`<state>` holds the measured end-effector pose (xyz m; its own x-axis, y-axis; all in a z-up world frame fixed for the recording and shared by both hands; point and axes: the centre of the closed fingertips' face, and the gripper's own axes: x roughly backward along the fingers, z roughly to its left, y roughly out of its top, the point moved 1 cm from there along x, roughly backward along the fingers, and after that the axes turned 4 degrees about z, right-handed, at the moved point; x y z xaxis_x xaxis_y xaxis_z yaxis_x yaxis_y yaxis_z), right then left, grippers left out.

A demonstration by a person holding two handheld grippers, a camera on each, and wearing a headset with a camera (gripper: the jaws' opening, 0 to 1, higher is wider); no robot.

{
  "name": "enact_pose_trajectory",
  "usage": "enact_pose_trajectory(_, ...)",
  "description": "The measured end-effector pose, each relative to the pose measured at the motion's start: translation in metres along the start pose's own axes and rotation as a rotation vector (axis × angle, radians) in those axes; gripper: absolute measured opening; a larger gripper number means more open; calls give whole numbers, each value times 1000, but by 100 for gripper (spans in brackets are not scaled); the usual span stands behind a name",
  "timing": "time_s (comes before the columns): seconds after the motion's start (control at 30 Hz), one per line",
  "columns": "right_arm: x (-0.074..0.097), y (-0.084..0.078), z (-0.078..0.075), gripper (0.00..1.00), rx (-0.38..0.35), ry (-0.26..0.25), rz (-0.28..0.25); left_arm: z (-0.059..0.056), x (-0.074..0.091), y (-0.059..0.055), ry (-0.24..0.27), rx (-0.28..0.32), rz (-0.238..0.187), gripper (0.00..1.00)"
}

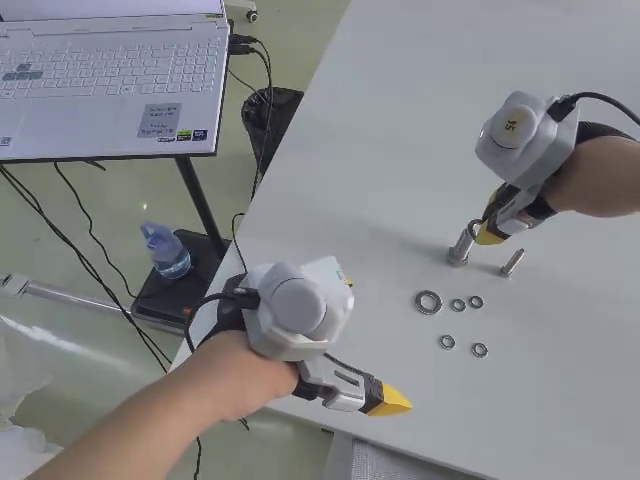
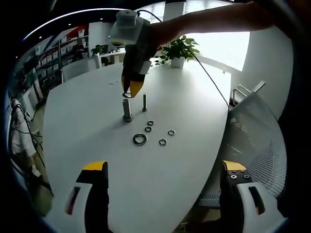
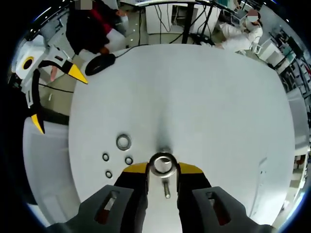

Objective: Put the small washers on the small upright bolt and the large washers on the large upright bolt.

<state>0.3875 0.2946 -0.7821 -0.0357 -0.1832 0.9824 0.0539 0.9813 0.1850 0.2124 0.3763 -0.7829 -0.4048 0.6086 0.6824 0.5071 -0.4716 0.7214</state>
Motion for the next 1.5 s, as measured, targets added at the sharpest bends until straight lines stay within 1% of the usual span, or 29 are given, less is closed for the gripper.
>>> enact_pose_trajectory(0.2,-5,3,0,21,9,-3,11,2,0,1,2,-4,3,98)
enact_pose_trajectory(0.23,-8,2,-3,21,13,-4,14,2,0,1,3,-4,3,99)
enact_pose_trajectory(0.33,-12,3,-8,21,14,-2,16,0,0,2,-2,-12,10,99)
enact_pose_trajectory(0.43,-14,4,-8,21,14,0,17,-1,-1,4,-8,-16,10,99)
enact_pose_trajectory(0.53,-16,3,-11,21,13,-1,22,-3,-1,5,-13,-15,9,99)
enact_pose_trajectory(0.63,-16,2,-9,21,12,4,31,-3,-1,4,-17,-18,13,99)
enact_pose_trajectory(0.73,-17,2,-8,21,13,6,33,-1,0,3,-15,-16,17,99)
enact_pose_trajectory(0.83,-17,3,-7,21,13,6,32,4,2,5,-8,-12,7,98)
enact_pose_trajectory(0.9,-18,4,-7,21,14,0,34,7,2,2,-2,-10,20,97)
enact_pose_trajectory(0.93,-19,4,-7,21,13,4,35,7,2,3,1,-13,18,98)
enact_pose_trajectory(1.0,-24,3,-10,21,15,5,41,8,3,5,0,-8,9,98)
enact_pose_trajectory(1.07,-29,3,-11,21,18,8,44,9,4,4,0,-7,9,97)
enact_pose_trajectory(1.13,-30,3,-10,21,28,3,49,10,3,3,2,-6,17,97)
enact_pose_trajectory(1.3,-33,3,-9,21,33,5,60,11,3,4,-2,-5,10,97)
enact_pose_trajectory(1.5,-43,1,-13,21,35,5,73,12,5,5,-2,-6,6,96)
